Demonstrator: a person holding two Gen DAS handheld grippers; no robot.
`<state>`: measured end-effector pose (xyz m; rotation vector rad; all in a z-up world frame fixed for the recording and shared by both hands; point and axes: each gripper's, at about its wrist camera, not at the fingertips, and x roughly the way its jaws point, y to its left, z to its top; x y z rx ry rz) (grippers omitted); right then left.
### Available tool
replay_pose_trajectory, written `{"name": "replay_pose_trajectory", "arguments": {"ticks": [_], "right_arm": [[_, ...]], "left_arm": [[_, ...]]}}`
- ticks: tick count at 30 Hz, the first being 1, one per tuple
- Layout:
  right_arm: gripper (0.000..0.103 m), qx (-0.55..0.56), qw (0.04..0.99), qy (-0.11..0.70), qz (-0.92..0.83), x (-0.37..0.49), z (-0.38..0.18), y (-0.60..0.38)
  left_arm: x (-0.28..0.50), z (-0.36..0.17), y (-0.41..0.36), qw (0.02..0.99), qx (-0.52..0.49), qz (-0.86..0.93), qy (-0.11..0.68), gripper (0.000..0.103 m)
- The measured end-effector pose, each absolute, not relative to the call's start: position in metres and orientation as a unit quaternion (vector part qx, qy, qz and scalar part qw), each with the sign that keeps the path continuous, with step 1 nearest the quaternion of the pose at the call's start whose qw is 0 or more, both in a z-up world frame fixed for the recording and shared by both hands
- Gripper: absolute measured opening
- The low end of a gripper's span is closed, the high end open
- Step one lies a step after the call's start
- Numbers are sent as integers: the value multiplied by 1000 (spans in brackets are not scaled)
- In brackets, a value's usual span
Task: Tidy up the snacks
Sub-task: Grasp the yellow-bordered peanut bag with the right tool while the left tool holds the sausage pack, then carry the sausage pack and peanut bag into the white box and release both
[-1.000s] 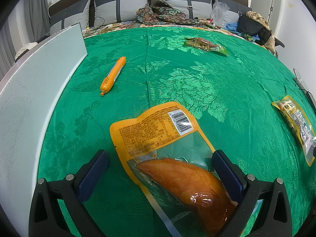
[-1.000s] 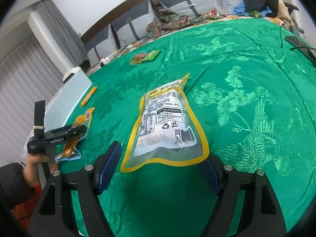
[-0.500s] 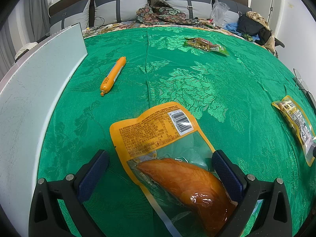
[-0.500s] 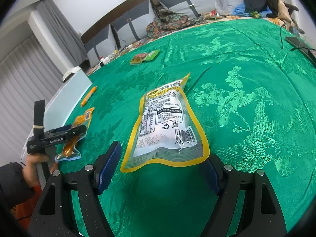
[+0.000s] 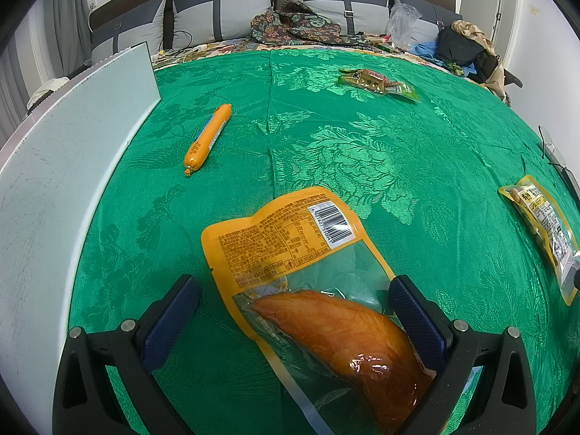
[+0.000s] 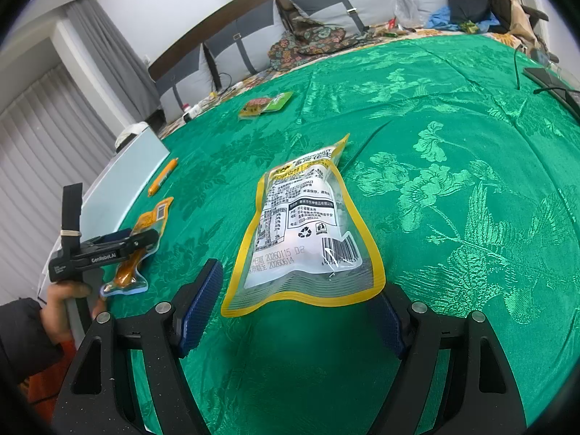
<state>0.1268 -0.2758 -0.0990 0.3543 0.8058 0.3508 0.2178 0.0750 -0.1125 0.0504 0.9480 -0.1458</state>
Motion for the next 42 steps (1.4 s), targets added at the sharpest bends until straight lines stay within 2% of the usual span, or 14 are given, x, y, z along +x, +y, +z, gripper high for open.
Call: {"name": "replay_pose_trajectory", "arguments": {"ticks": [17,27,42], "right_arm": [[79,160,889,398,161,126,-98,-274],[79,180,871,435,140,113,-95,-296],[80,209,874,428,100,126,-71,-341]], "left_arm": [[218,-113,75,886,23,-72,457,103],[222,-108,80,855,21,-93,510,103],[214,-97,118,821,-121,-122,544,103]]}}
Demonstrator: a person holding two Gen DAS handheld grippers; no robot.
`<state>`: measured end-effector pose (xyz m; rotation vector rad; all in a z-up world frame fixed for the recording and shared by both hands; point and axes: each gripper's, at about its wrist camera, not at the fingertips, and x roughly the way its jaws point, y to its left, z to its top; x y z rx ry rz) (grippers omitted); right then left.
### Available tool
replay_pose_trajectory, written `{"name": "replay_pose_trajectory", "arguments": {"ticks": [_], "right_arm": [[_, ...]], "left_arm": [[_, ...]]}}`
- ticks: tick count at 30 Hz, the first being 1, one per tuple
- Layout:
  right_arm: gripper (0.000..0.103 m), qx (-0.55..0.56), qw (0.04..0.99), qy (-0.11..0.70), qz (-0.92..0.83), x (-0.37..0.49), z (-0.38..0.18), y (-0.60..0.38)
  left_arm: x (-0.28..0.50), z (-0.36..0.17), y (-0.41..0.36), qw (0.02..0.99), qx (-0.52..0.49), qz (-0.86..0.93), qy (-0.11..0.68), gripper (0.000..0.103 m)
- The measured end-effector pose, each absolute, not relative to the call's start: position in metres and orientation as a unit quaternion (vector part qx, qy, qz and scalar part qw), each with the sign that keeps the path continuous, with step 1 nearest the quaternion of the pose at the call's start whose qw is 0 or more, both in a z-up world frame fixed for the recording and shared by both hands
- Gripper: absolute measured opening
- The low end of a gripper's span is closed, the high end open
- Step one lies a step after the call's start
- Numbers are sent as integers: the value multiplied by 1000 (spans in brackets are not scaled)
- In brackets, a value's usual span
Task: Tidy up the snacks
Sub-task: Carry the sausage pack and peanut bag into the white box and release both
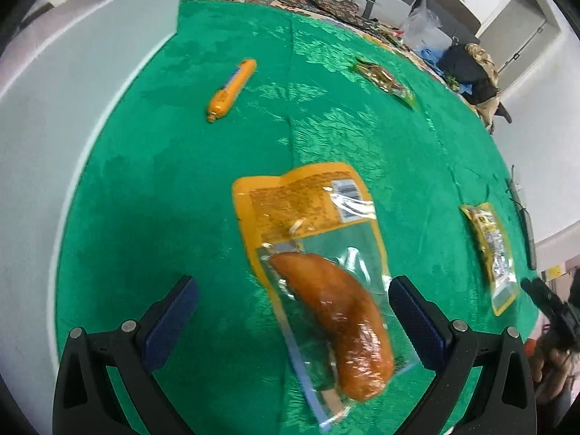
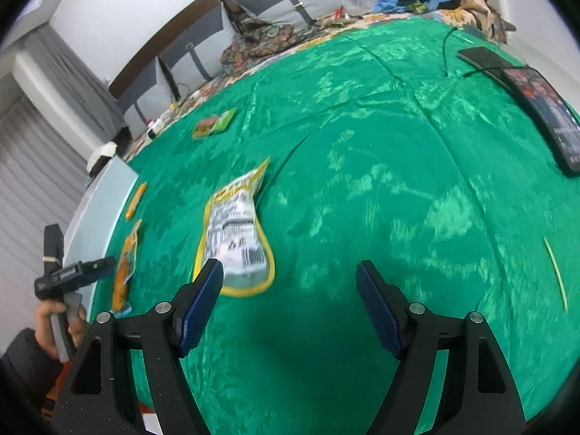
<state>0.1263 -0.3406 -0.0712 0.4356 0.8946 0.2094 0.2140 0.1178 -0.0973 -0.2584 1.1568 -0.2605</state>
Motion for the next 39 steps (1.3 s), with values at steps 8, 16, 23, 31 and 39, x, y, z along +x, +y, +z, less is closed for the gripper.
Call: {"name": "replay_pose_trajectory", "arguments": {"ticks": [8,16,23,31,39], "right_arm": [[80,158,822,521,165,208,-66,-280],[56,9,799,582,149,215,-86,-217],[43,143,799,558,172,171,-75,-264],[24,178,807,528,198,153,-49,-256],[24,222,809,503,209,151,-36,-245]], "left_arm": [[208,-102,62,832,-7,-69,550,103],[188,-97,63,849,39,-62,524,65],[174,-79,94,862,-30,-93,497,46],[159,-80,116,862,-87,-89,491,36],[155,-61,111,873,-86,-103,470,2]]}}
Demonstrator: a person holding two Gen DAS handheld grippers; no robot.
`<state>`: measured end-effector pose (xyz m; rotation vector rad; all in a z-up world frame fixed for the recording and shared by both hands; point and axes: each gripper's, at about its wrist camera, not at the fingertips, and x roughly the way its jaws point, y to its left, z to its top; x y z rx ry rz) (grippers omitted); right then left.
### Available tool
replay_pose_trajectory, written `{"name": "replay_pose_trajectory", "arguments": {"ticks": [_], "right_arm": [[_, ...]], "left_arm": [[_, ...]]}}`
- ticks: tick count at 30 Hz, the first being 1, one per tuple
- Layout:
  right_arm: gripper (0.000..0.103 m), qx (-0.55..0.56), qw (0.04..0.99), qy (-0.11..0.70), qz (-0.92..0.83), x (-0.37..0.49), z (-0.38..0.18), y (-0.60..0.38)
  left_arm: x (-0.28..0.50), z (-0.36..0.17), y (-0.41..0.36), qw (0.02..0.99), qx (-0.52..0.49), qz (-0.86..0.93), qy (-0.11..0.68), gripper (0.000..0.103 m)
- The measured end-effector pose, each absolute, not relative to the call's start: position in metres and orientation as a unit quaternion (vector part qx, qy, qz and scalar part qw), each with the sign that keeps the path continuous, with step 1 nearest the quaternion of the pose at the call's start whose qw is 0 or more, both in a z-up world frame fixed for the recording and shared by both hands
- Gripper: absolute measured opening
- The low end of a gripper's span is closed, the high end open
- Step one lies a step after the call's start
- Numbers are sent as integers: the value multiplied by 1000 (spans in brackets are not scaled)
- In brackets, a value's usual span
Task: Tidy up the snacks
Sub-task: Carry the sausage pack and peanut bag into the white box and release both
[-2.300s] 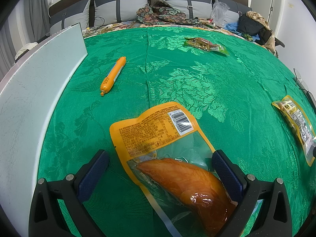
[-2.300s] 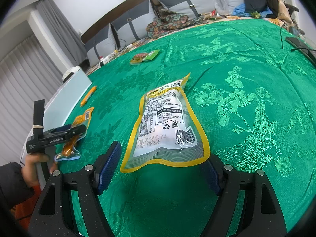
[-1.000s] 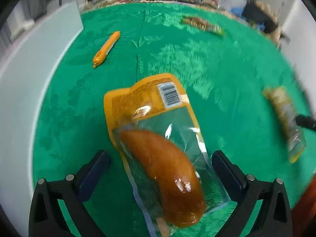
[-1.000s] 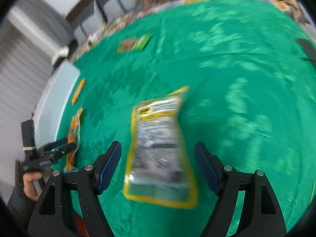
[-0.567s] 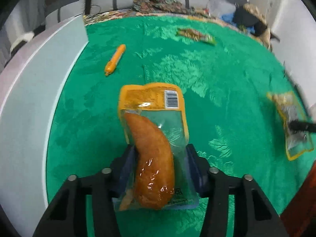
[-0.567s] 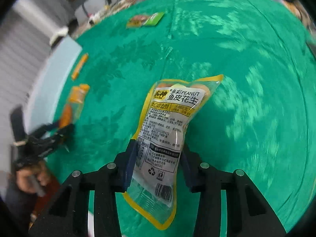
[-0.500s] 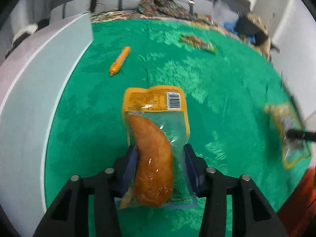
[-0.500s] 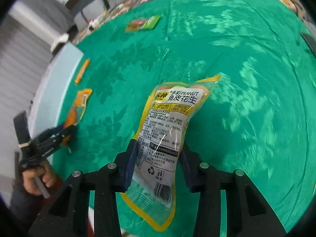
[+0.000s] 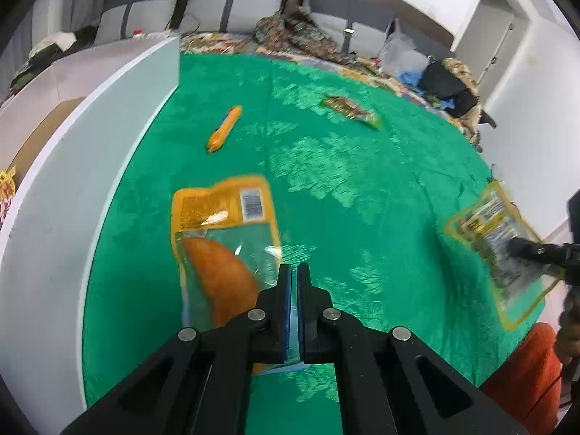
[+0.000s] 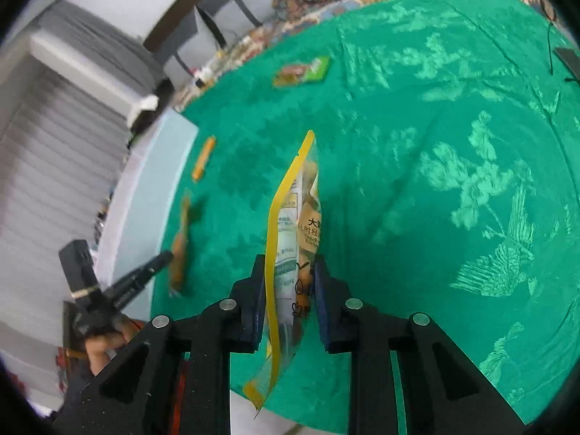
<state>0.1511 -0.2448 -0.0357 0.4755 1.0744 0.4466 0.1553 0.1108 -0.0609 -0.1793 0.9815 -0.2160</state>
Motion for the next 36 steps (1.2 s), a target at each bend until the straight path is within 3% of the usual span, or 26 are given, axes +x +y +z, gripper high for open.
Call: {"name": "replay_pose_trajectory", "arguments": {"ticks": [2,3,6,7,11,14,17,18,21,29,36], "right_arm": [[24,215,814,499,206,154,-31,-243],[24,215,814,498,206,155,-30,-243],[24,216,812,499,211,153,-31,-241],[24,213,812,500,213,151,-32,-239],[24,212,807,503,223,148,-39,-233],[24,218,805,503,228,146,-43,-230],[24,223,805,496,236,144,-42,-228],[24,223,806,494,238,143,-41,-228],[24,227,806,490,242,140,-39,-228],[24,258,804,475,250,137,-32,-232],[24,261,800,460,284,146,0,-205]], "left_arm": [[157,-65,114,871,-79,-81,478,4],[157,-67,117,871,-77,-71,481,14],[152,-68,128,873,-62,-16,483,91],[148,-65,131,883,-57,4,466,97],[155,-73,124,874,-33,5,484,100],[170,-101,102,844,49,23,534,103],[177,-109,106,837,17,40,546,103],[178,-112,114,831,-21,33,555,101],[175,-103,114,841,-7,-8,542,55],[149,-79,145,848,-120,-42,514,50],[124,2,171,884,-170,-64,430,50]]}}
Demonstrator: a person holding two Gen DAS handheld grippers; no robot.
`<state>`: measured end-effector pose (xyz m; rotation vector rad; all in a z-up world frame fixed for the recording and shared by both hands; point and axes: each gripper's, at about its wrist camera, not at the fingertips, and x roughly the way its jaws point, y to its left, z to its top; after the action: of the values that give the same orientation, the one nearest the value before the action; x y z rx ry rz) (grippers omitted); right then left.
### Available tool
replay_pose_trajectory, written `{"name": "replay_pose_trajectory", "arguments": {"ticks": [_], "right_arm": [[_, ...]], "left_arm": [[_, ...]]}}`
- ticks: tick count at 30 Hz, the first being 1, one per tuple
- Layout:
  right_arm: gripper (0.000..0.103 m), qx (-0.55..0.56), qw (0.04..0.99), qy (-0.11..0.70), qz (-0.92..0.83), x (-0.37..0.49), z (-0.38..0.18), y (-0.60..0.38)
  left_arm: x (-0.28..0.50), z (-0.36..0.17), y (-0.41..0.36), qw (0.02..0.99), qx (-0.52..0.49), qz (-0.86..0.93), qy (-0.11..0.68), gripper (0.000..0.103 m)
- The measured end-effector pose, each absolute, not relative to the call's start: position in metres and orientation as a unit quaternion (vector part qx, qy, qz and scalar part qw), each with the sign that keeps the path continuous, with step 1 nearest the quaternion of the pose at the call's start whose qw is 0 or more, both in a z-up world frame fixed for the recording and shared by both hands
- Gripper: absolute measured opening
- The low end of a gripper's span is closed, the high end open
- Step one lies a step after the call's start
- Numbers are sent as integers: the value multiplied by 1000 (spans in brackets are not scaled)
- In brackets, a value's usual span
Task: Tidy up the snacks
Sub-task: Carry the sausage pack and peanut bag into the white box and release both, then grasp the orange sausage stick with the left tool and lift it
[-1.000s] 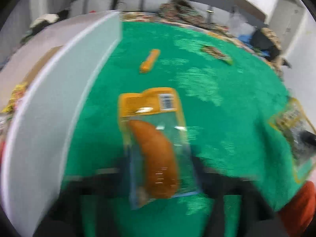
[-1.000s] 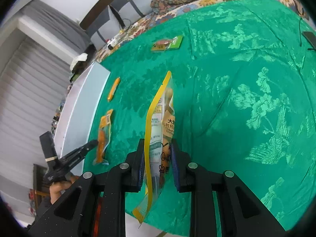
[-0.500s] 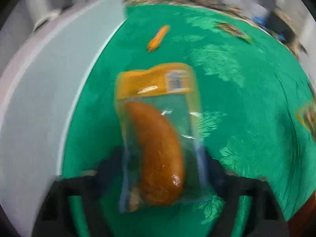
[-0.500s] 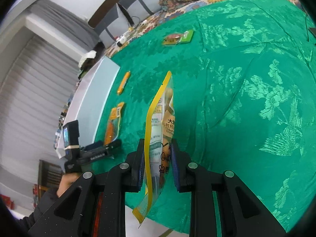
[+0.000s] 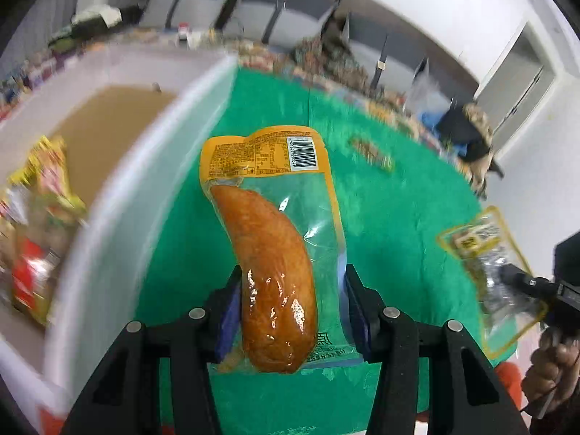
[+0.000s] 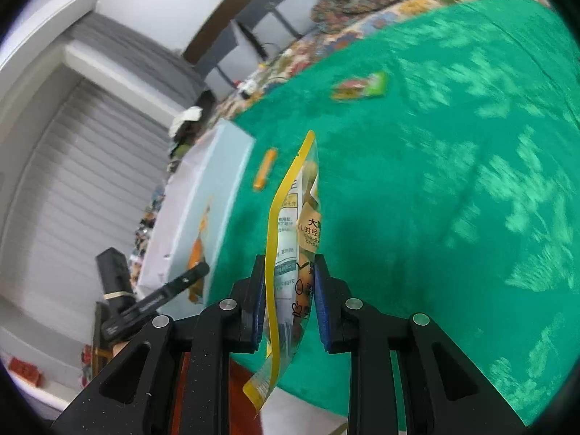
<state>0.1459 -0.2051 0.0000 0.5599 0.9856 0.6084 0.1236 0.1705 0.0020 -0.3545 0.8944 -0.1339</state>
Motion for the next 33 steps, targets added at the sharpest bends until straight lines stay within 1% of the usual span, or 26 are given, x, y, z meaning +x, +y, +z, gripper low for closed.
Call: {"name": "replay_pose_trajectory", "arguments": {"ticks": [3,7,8,9,11,12,13,14,15,16,18,21,23,26,30,33], "right_arm": [[24,258,789,449,331,160,27,-160],[24,238,767,438,404,178,60,-69],[24,228,760,434,427,182,71,-33],[24,220,757,430,441,184,78,-7],[25,207,752,418,465,188,90,53],[29,206,750,417,471,191,90,73],[48,203,749,419,471,193,90,97],[59,191,751,428,466,195,87,125],[74,182,754,431,462,195,86,136],[73,164,764,428,455,193,82,146],[72,135,777,422,448,183,70,143],[72,81,806,421,408,167,26,101],[72,29,834,423,352,159,-11,52],[72,-21,863,431,263,159,-51,-22],[72,-65,895,418,144,159,-71,-123],[72,-86,906,409,68,166,-72,-169]], "left_arm": [[116,33,214,897,-174,-31,404,51],[108,47,281,904,-153,53,395,51],[105,47,301,903,-153,74,396,52],[102,47,316,902,-153,87,395,53],[104,41,346,895,-138,137,401,59],[103,38,358,890,-125,168,405,67],[99,35,370,885,-117,191,408,79],[92,32,379,882,-113,205,409,85],[86,29,384,881,-112,216,406,92],[77,25,388,880,-112,229,401,98],[56,17,390,882,-115,234,392,101],[39,7,380,884,-123,219,394,101],[31,6,366,892,-133,197,385,101],[35,15,335,907,-138,150,367,101],[51,33,284,923,-128,83,354,101],[75,42,232,927,-100,22,360,101]]}}
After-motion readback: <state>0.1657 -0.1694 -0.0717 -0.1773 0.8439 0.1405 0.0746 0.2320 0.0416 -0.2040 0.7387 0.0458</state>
